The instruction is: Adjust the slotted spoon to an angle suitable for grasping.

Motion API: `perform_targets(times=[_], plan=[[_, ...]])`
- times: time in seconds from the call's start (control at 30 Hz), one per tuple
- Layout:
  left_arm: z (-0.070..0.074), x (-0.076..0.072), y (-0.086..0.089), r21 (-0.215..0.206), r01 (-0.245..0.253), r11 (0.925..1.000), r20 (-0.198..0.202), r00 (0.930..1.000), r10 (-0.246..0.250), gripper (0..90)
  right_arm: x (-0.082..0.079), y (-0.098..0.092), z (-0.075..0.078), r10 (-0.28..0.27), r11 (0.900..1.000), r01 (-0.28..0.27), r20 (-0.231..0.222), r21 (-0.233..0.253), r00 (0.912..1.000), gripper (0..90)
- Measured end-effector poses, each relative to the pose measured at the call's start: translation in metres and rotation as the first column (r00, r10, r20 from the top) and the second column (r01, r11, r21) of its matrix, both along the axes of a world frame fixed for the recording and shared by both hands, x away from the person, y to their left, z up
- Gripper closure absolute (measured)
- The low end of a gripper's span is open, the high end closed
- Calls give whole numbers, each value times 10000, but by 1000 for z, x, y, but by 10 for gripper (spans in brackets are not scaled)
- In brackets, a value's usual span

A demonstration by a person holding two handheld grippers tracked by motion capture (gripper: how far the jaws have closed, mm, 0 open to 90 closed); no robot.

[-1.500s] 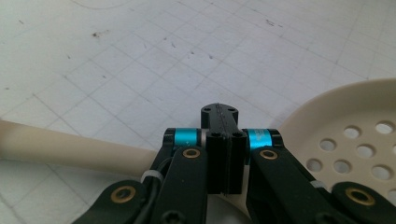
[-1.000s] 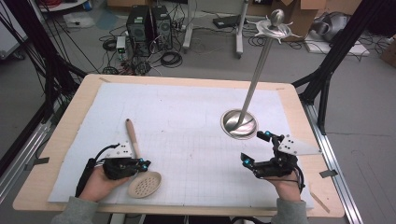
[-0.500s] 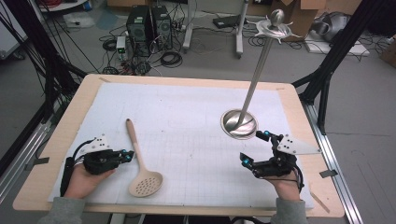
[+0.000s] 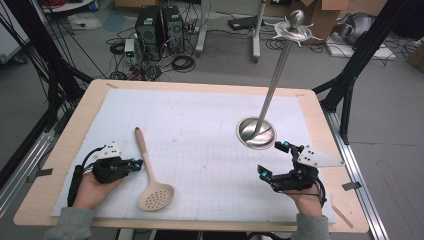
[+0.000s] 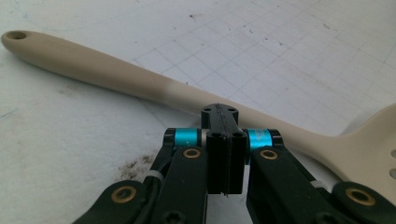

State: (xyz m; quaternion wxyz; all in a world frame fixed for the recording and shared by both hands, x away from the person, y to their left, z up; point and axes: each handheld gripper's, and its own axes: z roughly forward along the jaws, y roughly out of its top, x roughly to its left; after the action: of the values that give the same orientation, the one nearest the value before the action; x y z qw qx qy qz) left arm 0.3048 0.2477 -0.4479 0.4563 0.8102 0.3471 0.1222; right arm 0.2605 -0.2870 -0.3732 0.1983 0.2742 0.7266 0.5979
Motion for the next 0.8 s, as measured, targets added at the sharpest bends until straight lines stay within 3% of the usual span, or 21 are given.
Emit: perform_targets(times=[0.1,0.8], plan=[[0,4,-6,210,16,9998,-85,10000,-14,897,-1,-1,0,-15,10000,15,-22,8,10000,15],[0,12,-32,487,205,9986,160,9996,-213,897,-2,-1,-2,-80,9999,79,-107,-91,9999,15]])
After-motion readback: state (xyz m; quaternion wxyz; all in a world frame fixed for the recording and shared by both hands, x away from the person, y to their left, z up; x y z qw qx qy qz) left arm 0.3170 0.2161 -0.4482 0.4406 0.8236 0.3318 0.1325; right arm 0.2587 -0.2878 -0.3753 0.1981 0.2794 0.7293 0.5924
